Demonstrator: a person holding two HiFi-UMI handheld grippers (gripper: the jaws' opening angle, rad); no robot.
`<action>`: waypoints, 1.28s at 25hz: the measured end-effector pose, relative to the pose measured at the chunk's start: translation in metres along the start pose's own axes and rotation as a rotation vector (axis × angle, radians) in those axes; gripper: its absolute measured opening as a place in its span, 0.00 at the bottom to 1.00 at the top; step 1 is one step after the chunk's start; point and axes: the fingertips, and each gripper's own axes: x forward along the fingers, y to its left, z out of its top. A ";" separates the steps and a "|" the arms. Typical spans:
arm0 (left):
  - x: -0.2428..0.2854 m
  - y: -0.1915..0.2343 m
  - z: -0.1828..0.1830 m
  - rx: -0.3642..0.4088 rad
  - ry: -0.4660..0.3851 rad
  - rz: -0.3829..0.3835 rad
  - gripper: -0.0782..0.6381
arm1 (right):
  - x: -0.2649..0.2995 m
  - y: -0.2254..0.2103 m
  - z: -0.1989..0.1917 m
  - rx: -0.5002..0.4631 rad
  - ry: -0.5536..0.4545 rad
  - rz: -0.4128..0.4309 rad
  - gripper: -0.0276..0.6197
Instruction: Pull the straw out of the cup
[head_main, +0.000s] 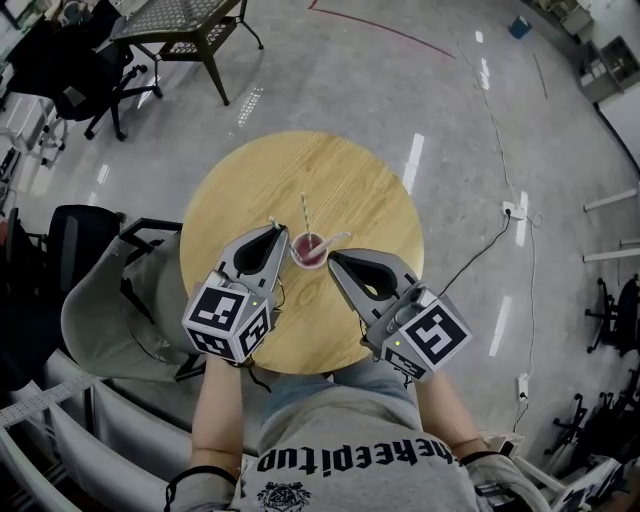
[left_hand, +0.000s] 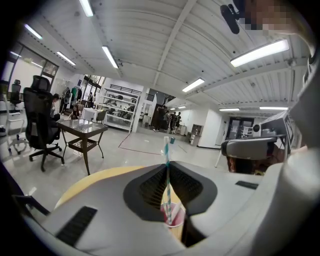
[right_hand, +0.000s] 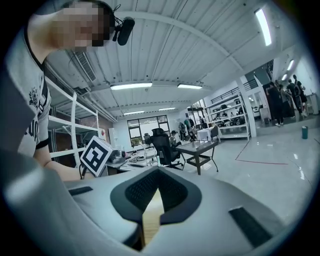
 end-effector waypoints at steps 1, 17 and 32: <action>-0.003 -0.001 0.002 0.002 -0.005 -0.002 0.19 | 0.000 0.003 0.001 -0.002 -0.002 0.000 0.06; -0.064 -0.021 0.031 0.033 -0.101 -0.039 0.19 | 0.001 0.051 0.016 -0.044 -0.042 0.005 0.06; -0.121 -0.036 0.047 0.052 -0.182 -0.043 0.19 | 0.001 0.096 0.024 -0.089 -0.062 0.025 0.06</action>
